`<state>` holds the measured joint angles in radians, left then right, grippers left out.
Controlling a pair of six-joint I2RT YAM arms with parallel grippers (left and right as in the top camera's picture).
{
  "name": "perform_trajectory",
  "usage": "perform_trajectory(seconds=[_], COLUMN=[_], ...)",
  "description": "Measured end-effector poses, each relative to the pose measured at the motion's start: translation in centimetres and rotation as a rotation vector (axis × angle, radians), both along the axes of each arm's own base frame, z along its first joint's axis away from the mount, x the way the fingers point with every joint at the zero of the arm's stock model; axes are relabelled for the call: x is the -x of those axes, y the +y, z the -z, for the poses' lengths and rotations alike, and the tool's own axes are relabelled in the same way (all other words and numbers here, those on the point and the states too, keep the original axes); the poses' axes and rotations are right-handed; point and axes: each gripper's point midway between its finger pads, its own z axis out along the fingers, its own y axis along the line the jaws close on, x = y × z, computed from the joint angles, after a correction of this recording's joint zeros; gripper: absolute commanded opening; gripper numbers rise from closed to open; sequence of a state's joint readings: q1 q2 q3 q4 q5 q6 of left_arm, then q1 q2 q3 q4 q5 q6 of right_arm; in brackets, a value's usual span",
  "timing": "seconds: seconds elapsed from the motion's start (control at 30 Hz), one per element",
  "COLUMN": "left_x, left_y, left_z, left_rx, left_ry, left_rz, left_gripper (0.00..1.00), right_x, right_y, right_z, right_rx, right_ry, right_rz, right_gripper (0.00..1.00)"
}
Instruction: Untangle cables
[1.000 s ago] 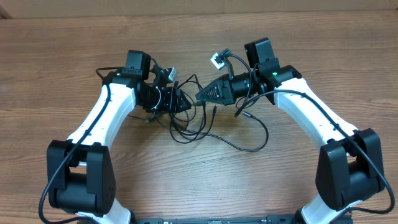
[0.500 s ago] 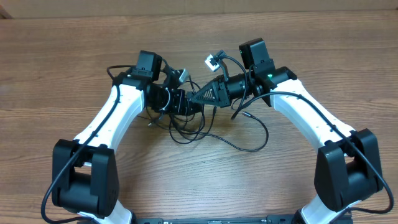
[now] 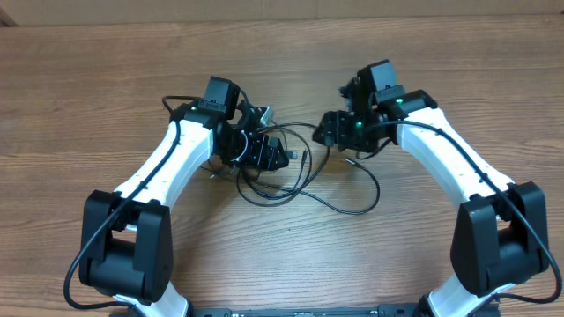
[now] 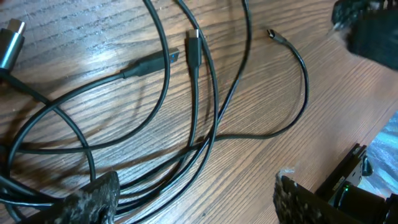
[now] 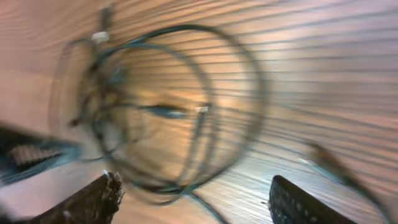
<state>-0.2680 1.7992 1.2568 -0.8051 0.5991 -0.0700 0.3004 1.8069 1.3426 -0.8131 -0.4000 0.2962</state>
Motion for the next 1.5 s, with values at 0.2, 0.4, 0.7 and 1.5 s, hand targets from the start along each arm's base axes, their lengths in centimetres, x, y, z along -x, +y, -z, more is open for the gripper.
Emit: perform_trajectory(seconds=[0.2, 0.4, 0.7, 1.5], left_x=[-0.1, -0.5, -1.8, -1.5], left_y=[0.7, 3.5, 7.1, 7.3], left_z=[0.5, 1.9, 2.2, 2.2], left_rx=[-0.050, -0.213, -0.248, -0.255], left_ry=[0.000, 0.014, 0.048, 0.062], left_rz=[-0.013, -0.110, -0.258, -0.262], left_gripper=[0.74, 0.73, 0.80, 0.81], right_x=[0.3, 2.6, 3.5, 4.3], right_y=[-2.3, 0.0, 2.6, 7.6], right_z=[2.1, 5.9, 6.7, 8.9], right_rx=[0.112, -0.058, -0.162, -0.286], right_ry=[0.023, 0.035, -0.002, 0.175], right_rz=[0.075, 0.010, -0.038, 0.121], right_gripper=[0.73, 0.71, 0.71, 0.04])
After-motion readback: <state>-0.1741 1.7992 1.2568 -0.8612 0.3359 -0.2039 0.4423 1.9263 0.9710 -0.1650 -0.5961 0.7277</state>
